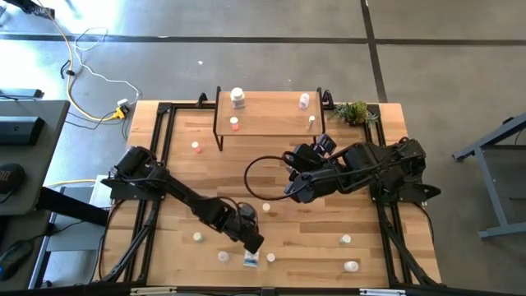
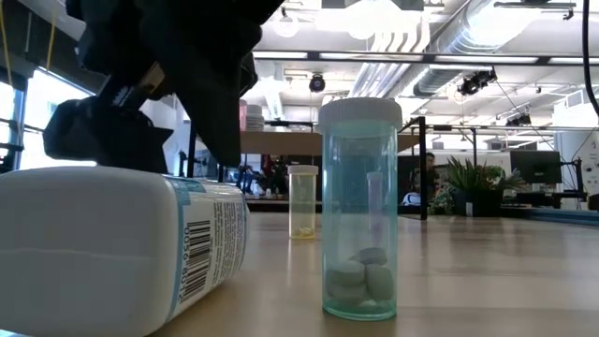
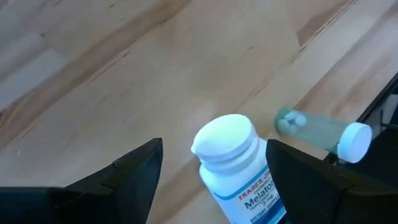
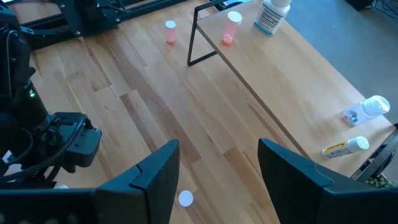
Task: Pick and place medicine bottles onto shelf by color
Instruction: Put the white pill bottle on the shelf
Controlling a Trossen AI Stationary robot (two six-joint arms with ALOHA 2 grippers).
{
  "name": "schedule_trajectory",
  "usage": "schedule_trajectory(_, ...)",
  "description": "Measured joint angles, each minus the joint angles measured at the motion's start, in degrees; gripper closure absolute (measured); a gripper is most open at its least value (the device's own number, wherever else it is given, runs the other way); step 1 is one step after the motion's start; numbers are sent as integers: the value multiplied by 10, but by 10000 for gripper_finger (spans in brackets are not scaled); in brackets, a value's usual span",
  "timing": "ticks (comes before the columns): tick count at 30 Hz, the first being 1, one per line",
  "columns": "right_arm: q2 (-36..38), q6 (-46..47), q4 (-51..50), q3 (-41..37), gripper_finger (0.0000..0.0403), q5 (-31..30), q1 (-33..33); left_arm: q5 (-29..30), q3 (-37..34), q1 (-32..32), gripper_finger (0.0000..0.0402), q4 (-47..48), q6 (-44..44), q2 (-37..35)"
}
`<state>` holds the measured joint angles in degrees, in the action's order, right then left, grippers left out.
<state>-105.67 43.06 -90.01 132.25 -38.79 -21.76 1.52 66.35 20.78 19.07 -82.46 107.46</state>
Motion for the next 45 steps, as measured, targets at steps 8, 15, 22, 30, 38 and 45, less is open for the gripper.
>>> schedule_trajectory(8,0,0,0,0,194,0,0,-3,0,6,124,-1,-16,0)
schedule_trajectory(15,0,3,0,0,194,0,0,5,0,11,124,-27,-24,10)
schedule_trajectory(22,0,5,0,0,194,-2,0,-14,4,10,124,-32,-24,39)
schedule_trajectory(30,0,6,0,0,194,-2,0,-33,15,9,124,-23,-9,50)
schedule_trajectory(38,0,6,0,0,194,-2,0,-58,14,7,124,-7,13,43)
schedule_trajectory(45,0,8,0,0,194,-2,0,-34,13,1,124,61,81,16)
